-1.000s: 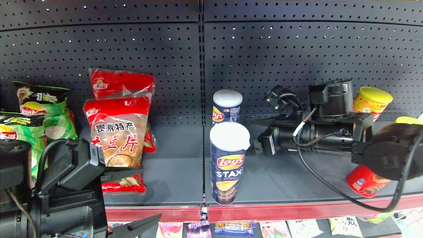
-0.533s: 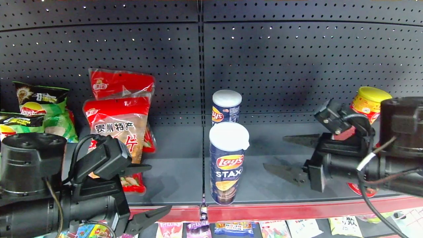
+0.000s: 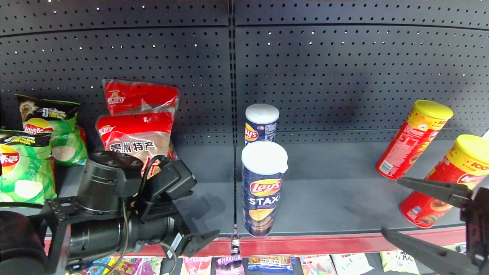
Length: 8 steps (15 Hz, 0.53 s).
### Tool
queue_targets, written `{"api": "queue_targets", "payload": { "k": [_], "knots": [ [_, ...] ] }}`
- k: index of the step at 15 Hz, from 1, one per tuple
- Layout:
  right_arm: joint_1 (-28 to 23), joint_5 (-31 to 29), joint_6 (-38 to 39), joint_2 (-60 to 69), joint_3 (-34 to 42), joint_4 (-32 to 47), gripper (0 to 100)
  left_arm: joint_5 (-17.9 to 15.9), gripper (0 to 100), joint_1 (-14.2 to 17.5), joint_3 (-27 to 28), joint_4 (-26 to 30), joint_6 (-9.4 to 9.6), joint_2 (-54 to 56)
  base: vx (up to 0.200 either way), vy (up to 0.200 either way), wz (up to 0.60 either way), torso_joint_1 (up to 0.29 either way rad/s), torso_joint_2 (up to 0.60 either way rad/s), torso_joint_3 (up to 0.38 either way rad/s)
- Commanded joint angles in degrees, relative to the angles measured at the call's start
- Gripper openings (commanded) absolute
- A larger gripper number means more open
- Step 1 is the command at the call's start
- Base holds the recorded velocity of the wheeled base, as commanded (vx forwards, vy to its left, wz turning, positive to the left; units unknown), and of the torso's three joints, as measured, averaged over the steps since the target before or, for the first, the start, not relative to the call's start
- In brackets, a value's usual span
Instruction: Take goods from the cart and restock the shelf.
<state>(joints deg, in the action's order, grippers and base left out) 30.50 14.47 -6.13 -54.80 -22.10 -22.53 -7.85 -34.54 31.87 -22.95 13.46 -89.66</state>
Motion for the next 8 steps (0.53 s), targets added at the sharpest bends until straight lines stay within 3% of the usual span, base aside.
{"api": "queue_targets", "payload": {
  "k": [1,8],
  "knots": [
    [-0.3,-0.1,0.3,8.1,2.9,0.1,100,2.0,100,-0.7,1.4,0.0,-0.36,-3.5,0.0,0.0,0.0,0.0,0.0,0.0],
    [-0.3,-1.4,0.4,9.7,3.3,0.2,100,4.1,100,-1.0,9.1,0.0,-0.36,-9.0,0.0,0.0,0.0,0.0,0.0,0.0]
  ]
}}
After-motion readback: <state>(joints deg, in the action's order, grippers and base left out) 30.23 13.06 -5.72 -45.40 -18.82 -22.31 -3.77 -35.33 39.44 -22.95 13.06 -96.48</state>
